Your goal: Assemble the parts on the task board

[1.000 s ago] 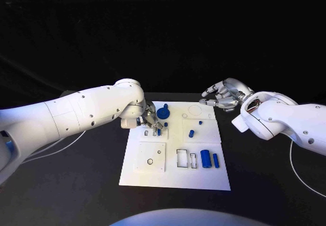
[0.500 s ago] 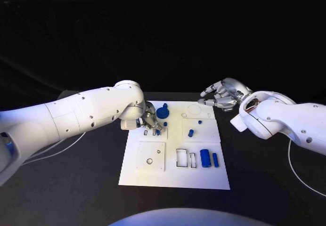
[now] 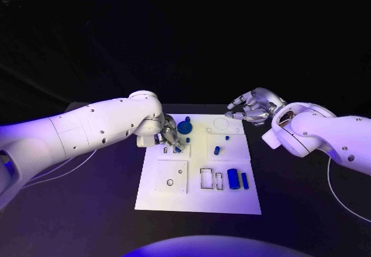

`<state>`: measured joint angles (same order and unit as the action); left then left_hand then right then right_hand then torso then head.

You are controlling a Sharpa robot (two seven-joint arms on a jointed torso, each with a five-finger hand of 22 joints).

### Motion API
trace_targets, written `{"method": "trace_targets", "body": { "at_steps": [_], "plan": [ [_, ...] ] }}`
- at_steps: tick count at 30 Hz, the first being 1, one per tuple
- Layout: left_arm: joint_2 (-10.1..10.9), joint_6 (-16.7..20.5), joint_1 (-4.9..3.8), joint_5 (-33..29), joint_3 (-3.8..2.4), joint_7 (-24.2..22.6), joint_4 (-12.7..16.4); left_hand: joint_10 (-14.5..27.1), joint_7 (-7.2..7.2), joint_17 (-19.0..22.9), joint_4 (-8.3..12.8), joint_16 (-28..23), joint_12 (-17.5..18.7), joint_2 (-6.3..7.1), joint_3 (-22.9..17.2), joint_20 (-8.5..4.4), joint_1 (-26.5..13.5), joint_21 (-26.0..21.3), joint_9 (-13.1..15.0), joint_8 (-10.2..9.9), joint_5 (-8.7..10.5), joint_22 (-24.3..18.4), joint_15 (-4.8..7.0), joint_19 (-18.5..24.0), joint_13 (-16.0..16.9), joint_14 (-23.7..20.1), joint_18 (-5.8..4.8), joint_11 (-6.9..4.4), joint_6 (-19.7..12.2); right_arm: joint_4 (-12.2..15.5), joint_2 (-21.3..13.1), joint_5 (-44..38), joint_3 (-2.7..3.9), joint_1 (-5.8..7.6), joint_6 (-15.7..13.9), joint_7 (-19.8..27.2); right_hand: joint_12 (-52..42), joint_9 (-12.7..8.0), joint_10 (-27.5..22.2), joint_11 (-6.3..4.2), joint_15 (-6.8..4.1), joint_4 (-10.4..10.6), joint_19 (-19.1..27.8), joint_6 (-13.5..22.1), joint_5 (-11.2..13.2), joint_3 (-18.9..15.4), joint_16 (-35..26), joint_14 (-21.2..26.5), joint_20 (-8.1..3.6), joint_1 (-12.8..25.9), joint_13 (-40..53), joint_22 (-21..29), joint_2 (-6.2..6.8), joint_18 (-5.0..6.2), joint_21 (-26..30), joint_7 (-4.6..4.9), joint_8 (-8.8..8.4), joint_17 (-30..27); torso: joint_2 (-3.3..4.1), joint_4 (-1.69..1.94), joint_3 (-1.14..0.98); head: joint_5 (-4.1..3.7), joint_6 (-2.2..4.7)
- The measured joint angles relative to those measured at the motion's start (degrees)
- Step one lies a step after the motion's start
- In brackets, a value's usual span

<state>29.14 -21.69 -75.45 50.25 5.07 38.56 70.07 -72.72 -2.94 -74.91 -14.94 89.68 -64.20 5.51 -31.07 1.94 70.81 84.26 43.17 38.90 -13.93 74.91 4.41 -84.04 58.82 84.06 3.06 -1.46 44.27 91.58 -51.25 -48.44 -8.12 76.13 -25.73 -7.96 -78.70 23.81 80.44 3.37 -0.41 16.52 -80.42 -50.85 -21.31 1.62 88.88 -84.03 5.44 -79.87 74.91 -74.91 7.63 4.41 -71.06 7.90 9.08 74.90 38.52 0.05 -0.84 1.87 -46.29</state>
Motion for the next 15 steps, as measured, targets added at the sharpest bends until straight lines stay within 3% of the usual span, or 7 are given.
{"method": "trace_targets", "body": {
  "at_steps": [1, 3, 4, 10, 15],
  "plan": [
    [0.1, 0.2, 0.01, -0.2, 0.0, 0.0, 0.0, -0.3, 0.12, 0.0, 0.5, 0.0, -0.4, 0.8, -2.7, 0.0, -0.8, 0.0, 0.0, 0.0, 0.11, 0.0, 0.0, 0.0, 0.3, 0.0, 0.0, -0.29, -0.1, 0.0, 0.0, 0.0, 0.0, 0.0, 0.0, 0.0, 0.0, 0.0, 0.0, 0.0, 0.0, 0.0, 0.0, 0.0, 0.0, 0.0, 0.0, 0.0, 0.0, 0.0, 0.0, 0.0, 0.0, 0.0, 0.0, 0.0, 0.0, 0.0, -0.01, 0.0, 0.0, 0.0, -0.01],
    [0.3, 0.5, 0.01, -0.6, 0.0, 0.0, 0.1, -0.3, 0.43, 0.0, 0.2, 0.0, -0.8, 1.75, -4.2, 0.0, -1.7, 0.0, 0.0, 2.5, 0.21, 0.0, 0.14, 0.0, 0.7, -0.1, 0.0, -0.29, -0.5, 0.0, 0.0, 0.0, 0.0, 0.0, 0.1, 0.0, 0.0, 0.0, 0.0, 0.0, 0.0, 0.0, 0.0, 0.0, -0.1, 0.0, 0.0, 0.0, 0.0, 0.0, 0.0, 0.0, 0.0, 0.0, 0.0, 0.0, 0.03, 0.0, -0.02, 0.02, 0.0, -0.02, -0.02],
    [0.4, 0.7, 0.01, -0.8, 0.0, 0.0, 0.2, -0.5, 0.56, 0.0, 0.3, 0.0, -1.0, 2.05, -5.1, 0.0, -2.0, 0.0, 0.0, 2.7, 0.21, 0.0, 0.21, 0.0, 0.8, -0.2, 0.0, -0.5, -0.6, -0.1, 0.0, 0.0, 0.0, 0.0, 0.1, -0.1, 0.0, 0.0, 0.0, 0.0, 0.0, 0.0, 0.0, 0.0, -0.2, 0.0, 0.0, 0.0, 0.0, 0.0, 0.0, 0.0, 0.0, 0.0, 0.0, 0.0, 0.21, 0.0, -0.03, 0.03, -0.01, -0.02, -0.02],
    [1.4, 1.8, 0.01, -2.1, 0.0, 0.0, 1.0, -1.3, 0.64, 0.0, 0.8, 0.0, -2.3, 2.37, -8.0, -0.42, -4.5, 0.3, 0.0, 6.1, 0.29, 0.0, 0.4, 0.0, 2.1, 0.0, 0.0, -0.89, -0.8, -0.2, 0.0, -0.1, -0.02, -0.03, 0.2, -0.2, 0.0, 0.1, 0.0, 0.0, 0.0, 0.0, 0.0, 0.0, -0.2, 0.0, 0.0, 0.0, 0.0, 0.0, 0.0, 0.0, 0.0, 0.0, 0.0, 0.0, 0.22, 0.0, -0.07, 0.04, -0.02, 0.01, -0.03],
    [2.3, 2.6, 0.02, -3.0, -0.02, 0.0, 1.9, -1.7, 0.67, 0.0, 1.1, 0.0, -2.8, 2.43, -8.9, -0.42, -5.3, 0.3, 0.0, 6.1, 0.62, 0.0, 0.4, 0.0, 2.6, 0.0, 0.01, -0.8, -1.0, -0.3, 0.0, -0.1, -0.04, -0.06, 0.4, -0.3, 0.0, 0.0, 0.0, 0.0, 0.0, 0.0, 0.0, 0.0, -0.2, 0.0, 0.0, 0.0, 0.0, 0.0, 0.0, 0.0, 0.0, 0.0, 0.0, 0.0, 0.22, 0.0, -0.1, 0.08, -0.02, 0.16, 0.01]
  ]
}}
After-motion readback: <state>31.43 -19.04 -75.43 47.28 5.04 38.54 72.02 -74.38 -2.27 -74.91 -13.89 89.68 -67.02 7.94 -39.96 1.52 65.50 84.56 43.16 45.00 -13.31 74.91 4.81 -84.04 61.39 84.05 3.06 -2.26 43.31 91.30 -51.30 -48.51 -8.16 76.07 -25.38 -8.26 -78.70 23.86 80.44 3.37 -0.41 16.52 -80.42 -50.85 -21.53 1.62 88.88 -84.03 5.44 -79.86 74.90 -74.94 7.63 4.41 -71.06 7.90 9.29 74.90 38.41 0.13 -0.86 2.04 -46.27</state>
